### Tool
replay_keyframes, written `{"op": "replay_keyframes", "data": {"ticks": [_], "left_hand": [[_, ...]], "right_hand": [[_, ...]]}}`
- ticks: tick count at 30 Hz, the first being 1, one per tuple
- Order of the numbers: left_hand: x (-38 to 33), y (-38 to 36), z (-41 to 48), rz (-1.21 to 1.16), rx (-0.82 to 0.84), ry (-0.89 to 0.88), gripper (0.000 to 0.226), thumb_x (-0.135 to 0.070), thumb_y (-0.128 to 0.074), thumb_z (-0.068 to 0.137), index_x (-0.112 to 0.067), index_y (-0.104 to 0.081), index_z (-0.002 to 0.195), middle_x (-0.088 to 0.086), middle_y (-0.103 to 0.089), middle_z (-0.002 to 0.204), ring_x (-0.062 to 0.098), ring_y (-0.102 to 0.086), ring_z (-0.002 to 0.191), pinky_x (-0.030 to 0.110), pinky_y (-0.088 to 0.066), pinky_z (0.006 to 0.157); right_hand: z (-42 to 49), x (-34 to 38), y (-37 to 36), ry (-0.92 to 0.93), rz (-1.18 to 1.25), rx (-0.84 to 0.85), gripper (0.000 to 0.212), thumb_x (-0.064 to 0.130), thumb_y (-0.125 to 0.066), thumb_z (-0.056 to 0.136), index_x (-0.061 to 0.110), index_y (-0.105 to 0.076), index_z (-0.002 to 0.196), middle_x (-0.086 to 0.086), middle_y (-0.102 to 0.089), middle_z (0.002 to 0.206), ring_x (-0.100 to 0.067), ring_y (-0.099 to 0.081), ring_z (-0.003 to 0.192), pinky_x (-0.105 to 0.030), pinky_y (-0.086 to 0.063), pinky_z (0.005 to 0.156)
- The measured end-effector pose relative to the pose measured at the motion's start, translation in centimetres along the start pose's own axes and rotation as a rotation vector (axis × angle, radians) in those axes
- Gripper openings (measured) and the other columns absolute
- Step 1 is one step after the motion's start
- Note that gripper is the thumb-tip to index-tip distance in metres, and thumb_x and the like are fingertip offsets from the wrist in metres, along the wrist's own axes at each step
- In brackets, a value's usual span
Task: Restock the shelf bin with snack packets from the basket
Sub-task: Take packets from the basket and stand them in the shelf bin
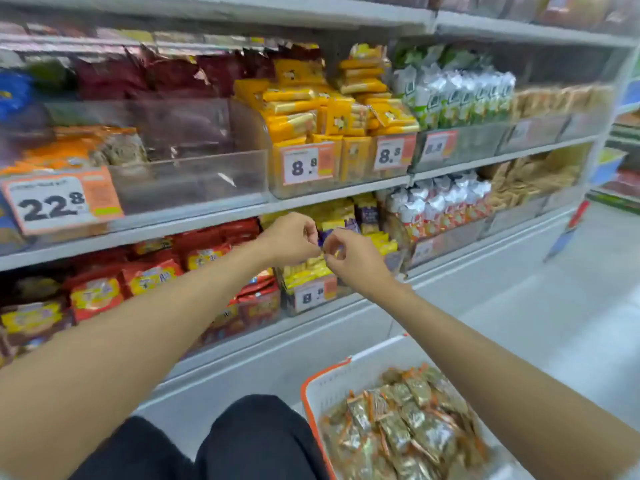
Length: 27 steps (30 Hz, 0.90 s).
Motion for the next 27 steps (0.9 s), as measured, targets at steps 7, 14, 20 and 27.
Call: {"op": "replay_keyframes", "data": {"ticks": [7, 14, 20, 27], "left_hand": [[3.6, -18.5, 0.2, 0.009, 0.303, 0.115, 0.022, -0.012, -0.071, 0.077, -0.015, -0.057, 0.061, 0.005, -0.054, 0.061, 0.017, -0.049, 0.065, 0.026, -0.037, 0.054], [9.8, -30.1, -2.2, -0.136, 0.554, 0.356, 0.037, -0.012, -0.069, 0.083, -0.013, -0.042, 0.059, 0.010, -0.039, 0.061, 0.021, -0.037, 0.058, 0.028, -0.031, 0.056], [14.9, -34.1, -3.3, -0.204, 0.564, 0.549, 0.047, -0.015, -0.071, 0.083, -0.015, -0.035, 0.052, 0.005, -0.032, 0.051, 0.021, -0.030, 0.051, 0.029, -0.027, 0.055], [16.3, -35.3, -2.7, -0.354, 0.549, 0.659, 0.042, -0.007, -0.068, 0.084, -0.013, -0.037, 0.057, 0.005, -0.037, 0.055, 0.020, -0.037, 0.052, 0.028, -0.032, 0.057]], "right_hand": [[-11.0, -13.9, -6.2, -0.400, 0.023, 0.225, 0.019, 0.000, -0.061, 0.076, 0.009, -0.069, 0.090, -0.008, -0.071, 0.089, -0.027, -0.064, 0.084, -0.034, -0.050, 0.078], [-22.0, -24.3, -13.7, -0.787, -0.107, 0.684, 0.029, 0.015, -0.063, 0.084, 0.006, -0.069, 0.112, -0.013, -0.067, 0.115, -0.030, -0.061, 0.109, -0.031, -0.047, 0.086], [-29.0, -27.8, -20.9, -1.000, -0.081, 0.929, 0.073, 0.025, -0.069, 0.087, 0.002, -0.030, 0.144, -0.020, -0.053, 0.132, -0.034, -0.055, 0.118, -0.043, -0.051, 0.092], [-33.7, -28.6, -27.7, -1.004, -0.037, 0.936, 0.117, 0.046, -0.074, 0.080, 0.032, 0.017, 0.152, -0.013, 0.001, 0.162, -0.038, -0.005, 0.148, -0.063, -0.016, 0.115]]}}
Point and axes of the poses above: each hand's wrist, its own z-axis towards the middle knuckle, its own y-axis out of the back of the hand, x = y × z, the point moved 3 cm from there along z, towards the middle knuckle
